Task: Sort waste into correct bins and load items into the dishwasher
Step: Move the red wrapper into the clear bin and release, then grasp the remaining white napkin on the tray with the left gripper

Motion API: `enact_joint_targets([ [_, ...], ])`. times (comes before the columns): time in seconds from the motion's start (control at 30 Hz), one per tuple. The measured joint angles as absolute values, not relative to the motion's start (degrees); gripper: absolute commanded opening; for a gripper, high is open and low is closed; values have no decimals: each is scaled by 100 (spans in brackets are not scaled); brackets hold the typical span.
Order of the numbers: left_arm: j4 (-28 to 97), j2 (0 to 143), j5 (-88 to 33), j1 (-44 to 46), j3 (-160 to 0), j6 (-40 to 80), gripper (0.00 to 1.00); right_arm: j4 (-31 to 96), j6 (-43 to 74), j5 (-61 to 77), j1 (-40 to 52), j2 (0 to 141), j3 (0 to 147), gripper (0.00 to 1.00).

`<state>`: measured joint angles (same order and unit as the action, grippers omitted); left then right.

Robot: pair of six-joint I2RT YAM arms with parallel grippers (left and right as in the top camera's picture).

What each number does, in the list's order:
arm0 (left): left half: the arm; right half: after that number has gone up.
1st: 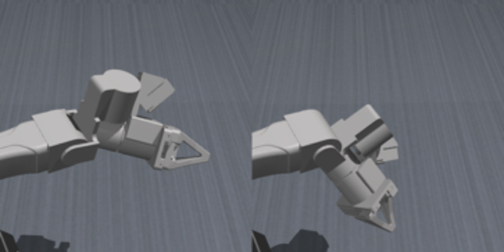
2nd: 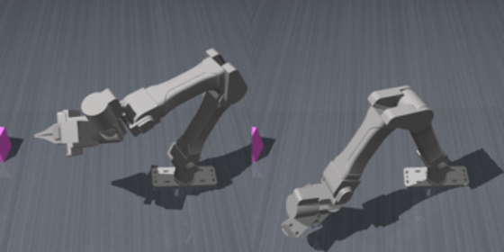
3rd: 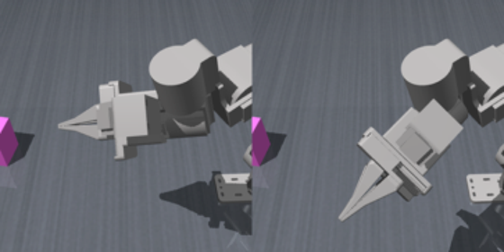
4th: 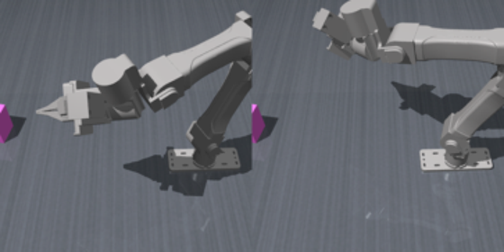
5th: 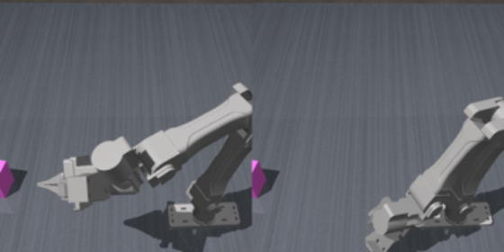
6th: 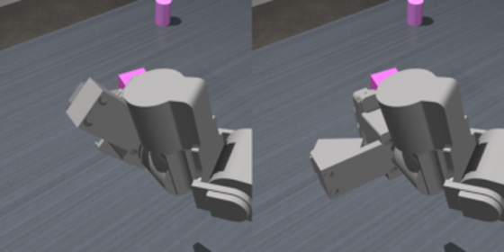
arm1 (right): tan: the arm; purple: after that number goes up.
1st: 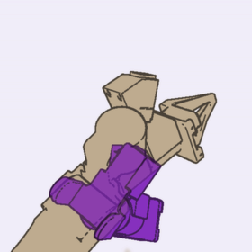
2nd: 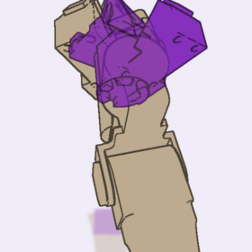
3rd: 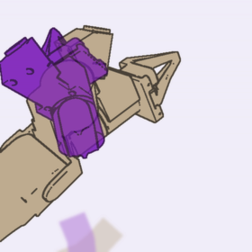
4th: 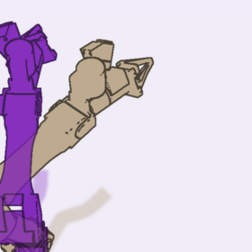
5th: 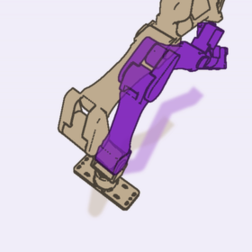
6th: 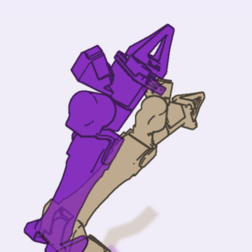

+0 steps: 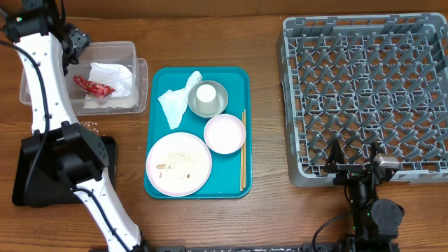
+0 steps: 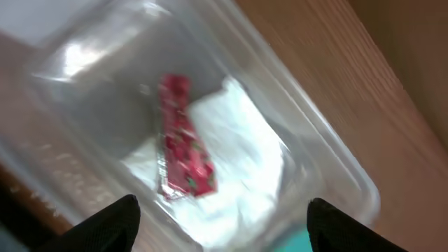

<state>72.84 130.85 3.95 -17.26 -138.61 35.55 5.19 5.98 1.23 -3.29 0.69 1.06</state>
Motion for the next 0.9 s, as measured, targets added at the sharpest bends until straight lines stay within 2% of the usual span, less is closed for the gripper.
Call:
enact_joint_targets([
  [0.17,7428,13085,-1114,-1564,-13854,2069,75,517,596,121,-329,69,106,100],
  [0.3,7548,13085,-1647,-1090,-13850,1271,72,515,596,123,-329,69,106,100],
  [0.37,7618,13085,-1575,-766,-13841,1044,66,515,596,126,-329,69,106,100],
  [0.6,7911,13096,-954,196,-13823,781,61,519,596,121,-329,69,106,100],
  [0.9,8486,13443,-154,552,-13821,1225,61,519,596,123,-329,69,106,100],
])
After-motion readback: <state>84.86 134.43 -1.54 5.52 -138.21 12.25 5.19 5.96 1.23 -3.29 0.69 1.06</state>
